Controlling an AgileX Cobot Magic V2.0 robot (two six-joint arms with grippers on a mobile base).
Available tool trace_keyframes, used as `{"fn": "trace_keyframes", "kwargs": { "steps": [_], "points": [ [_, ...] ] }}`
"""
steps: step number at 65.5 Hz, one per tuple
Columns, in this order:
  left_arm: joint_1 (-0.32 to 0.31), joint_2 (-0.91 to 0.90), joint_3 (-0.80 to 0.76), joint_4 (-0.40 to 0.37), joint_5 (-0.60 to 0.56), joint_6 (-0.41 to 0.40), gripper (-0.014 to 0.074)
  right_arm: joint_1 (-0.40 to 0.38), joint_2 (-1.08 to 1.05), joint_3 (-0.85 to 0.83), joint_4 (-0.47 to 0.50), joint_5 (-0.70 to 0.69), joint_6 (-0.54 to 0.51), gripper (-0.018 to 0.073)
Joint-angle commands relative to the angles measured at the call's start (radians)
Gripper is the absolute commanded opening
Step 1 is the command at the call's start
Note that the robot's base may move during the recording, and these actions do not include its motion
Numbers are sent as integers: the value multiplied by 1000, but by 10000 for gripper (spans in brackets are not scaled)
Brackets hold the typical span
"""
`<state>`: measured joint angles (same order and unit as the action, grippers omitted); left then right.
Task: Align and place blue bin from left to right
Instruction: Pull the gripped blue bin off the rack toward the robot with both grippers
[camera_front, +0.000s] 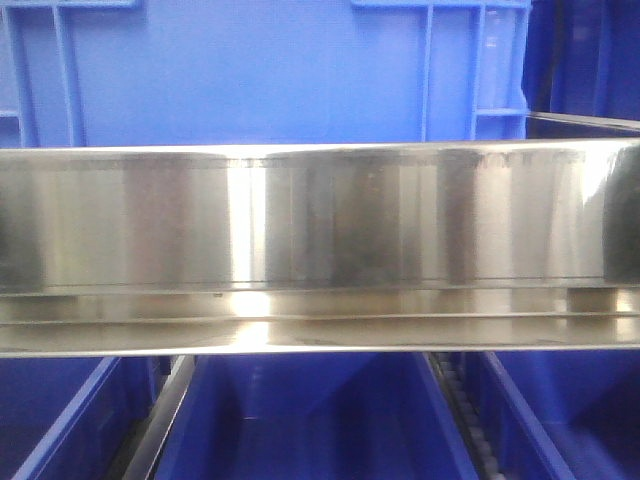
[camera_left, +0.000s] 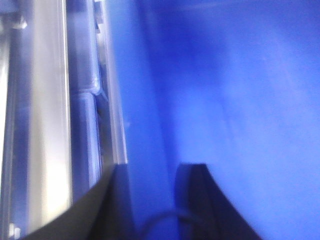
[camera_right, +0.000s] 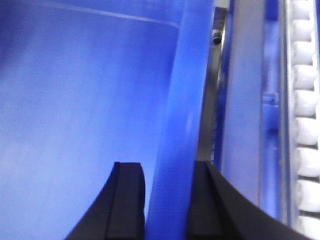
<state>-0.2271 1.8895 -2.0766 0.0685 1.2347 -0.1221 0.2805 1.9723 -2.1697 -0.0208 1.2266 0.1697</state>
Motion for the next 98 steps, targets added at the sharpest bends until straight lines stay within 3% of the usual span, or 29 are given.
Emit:
{"fn": "trace_keyframes", "kwargs": {
  "steps": [1,30,44,72,98],
  "points": [
    [-10,-4,-9,-104,-14,6,-111,7,-8,-4,39,-6,-10,-55],
    [-8,-62,-11,-188,-14,6,-111,7,-79,-4,52,-6,-10,-68],
    [-8,-137,-11,-263,-14,6,-111,7,-136,-4,111,-6,-10,-68],
    [-8,-258,-11,-336,-50,6,-111,7,-253,-4,143,-82,-10,-68],
    [-8,-264,-11,-309,-79,6,-111,7,-285,-4,145,-89,-10,-68]
  ]
}}
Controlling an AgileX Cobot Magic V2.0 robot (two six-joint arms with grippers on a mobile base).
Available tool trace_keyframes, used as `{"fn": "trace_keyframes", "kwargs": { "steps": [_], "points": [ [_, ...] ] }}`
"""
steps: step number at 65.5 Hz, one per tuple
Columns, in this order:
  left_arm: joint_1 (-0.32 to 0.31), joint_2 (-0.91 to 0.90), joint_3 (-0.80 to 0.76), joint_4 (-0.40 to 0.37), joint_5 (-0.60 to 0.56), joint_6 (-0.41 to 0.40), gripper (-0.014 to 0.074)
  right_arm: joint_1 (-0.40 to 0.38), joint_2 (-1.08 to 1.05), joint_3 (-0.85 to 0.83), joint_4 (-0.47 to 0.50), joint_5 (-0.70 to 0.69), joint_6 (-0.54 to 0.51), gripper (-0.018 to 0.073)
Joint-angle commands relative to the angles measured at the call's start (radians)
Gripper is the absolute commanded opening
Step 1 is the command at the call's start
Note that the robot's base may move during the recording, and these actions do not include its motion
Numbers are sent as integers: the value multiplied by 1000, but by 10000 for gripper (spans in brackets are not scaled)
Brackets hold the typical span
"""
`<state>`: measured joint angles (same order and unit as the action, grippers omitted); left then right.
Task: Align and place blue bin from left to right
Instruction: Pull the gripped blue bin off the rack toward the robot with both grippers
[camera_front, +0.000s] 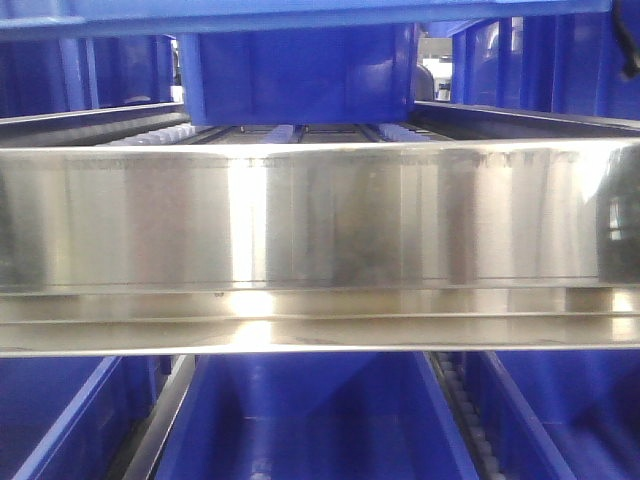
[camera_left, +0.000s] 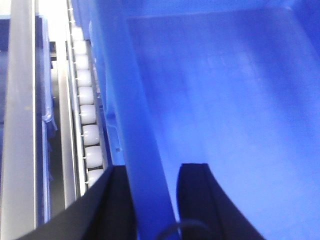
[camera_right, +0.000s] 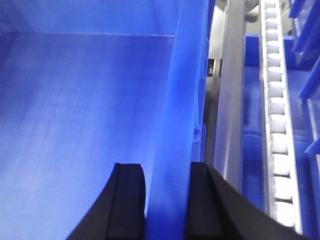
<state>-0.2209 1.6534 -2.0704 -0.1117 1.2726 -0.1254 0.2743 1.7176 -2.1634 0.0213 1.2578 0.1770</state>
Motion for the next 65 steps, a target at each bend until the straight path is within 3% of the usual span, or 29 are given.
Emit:
{"fn": "trace_keyframes", "kwargs": {
  "steps": [1,19,65],
  "points": [
    [-14,-28,-18,-129,-120,9,-111,14,-30,-10,103,-120,-17,-68],
    [-14,-28,-18,-129,-206,9,-111,14,-30,-10,103,-123,-17,-68],
    [-14,-28,-18,-129,-217,9,-111,14,-30,-10,103,-123,-17,-68]
  ]
}}
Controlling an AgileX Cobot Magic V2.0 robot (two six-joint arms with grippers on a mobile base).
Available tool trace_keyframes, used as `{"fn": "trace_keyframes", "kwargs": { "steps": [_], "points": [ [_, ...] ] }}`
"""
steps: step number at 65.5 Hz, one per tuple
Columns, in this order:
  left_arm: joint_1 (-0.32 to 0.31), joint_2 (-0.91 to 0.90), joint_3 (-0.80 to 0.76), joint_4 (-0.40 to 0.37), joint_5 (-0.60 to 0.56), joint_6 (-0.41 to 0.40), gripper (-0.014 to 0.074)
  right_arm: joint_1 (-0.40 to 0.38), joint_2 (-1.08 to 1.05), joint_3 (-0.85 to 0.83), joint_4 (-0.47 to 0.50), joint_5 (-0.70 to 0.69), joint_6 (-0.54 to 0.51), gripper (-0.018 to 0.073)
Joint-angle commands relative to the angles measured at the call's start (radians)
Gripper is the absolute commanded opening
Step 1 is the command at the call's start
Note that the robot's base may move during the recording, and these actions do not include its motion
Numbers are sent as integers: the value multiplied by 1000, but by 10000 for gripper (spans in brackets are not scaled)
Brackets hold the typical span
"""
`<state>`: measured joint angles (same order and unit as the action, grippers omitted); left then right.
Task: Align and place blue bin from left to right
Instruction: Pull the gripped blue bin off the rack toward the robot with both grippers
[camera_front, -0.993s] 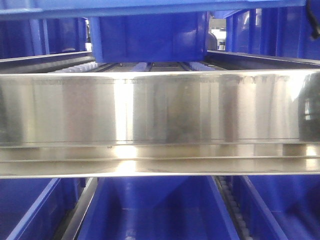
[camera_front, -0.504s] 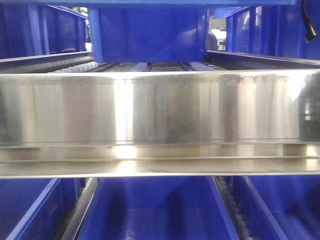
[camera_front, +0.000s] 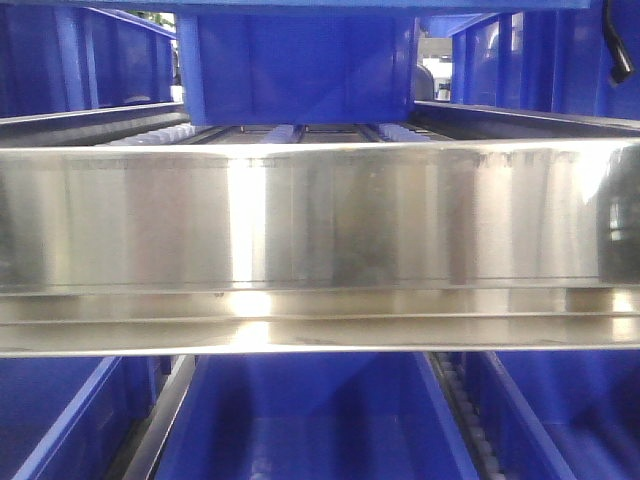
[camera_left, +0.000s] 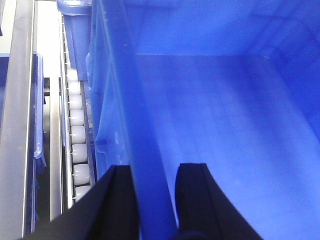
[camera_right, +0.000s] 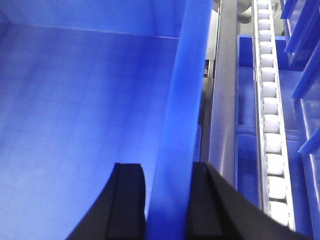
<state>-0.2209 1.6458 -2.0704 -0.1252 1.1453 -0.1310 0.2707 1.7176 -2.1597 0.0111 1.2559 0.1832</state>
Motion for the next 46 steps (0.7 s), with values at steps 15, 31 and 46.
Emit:
{"fn": "trace_keyframes", "kwargs": {
  "steps": [15,31,46],
  "points": [
    [-14,-21,-18,-116,-90,15,-111,17,-30,-14,113,-121,-24,-68],
    [-14,-21,-18,-116,-90,15,-111,17,-30,-14,113,-121,-24,-68],
    [-14,-21,-18,-116,-90,15,-111,17,-30,-14,113,-121,-24,-68]
  ]
}}
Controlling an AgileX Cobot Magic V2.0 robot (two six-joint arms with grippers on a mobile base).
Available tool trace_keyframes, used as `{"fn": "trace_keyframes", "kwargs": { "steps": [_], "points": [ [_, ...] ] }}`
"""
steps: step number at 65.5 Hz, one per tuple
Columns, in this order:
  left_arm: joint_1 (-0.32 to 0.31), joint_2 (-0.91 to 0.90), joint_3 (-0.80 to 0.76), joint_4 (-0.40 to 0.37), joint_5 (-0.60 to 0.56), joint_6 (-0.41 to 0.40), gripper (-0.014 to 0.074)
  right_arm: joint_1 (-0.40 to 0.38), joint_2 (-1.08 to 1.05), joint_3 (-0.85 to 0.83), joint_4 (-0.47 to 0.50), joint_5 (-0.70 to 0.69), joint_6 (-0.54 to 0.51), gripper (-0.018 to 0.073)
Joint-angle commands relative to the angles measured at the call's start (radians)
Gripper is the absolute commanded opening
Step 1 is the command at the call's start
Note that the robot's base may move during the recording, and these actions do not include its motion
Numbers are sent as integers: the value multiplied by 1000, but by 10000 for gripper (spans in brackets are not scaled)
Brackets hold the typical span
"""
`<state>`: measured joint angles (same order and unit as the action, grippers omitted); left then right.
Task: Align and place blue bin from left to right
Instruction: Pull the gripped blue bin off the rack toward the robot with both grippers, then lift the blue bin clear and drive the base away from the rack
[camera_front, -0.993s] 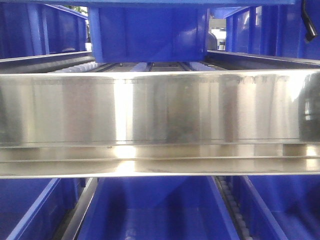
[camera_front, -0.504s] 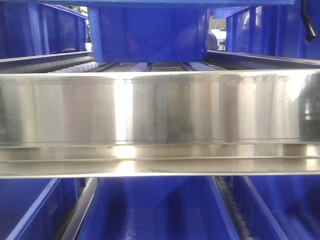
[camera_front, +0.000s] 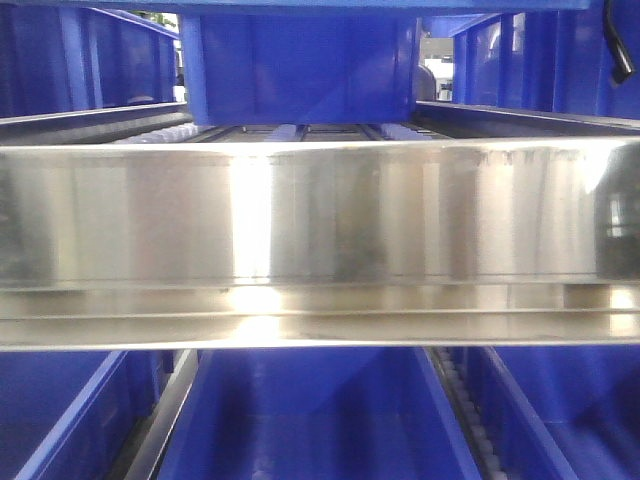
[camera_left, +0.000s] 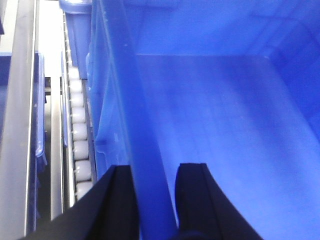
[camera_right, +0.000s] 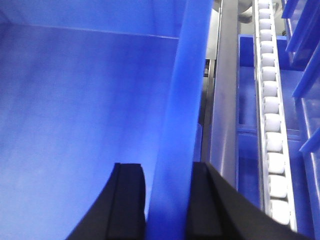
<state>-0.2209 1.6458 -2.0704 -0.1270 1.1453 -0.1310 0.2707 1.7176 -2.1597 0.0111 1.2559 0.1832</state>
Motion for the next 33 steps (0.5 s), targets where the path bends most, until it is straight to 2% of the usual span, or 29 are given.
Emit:
{"fn": "trace_keyframes", "kwargs": {
  "steps": [1,33],
  "points": [
    [-14,-21,-18,-114,-91,15,-111,17,-30,-14,113,-121,-24,-68],
    [-14,-21,-18,-114,-92,15,-111,17,22,-14,113,-179,-24,-68]
  ]
}}
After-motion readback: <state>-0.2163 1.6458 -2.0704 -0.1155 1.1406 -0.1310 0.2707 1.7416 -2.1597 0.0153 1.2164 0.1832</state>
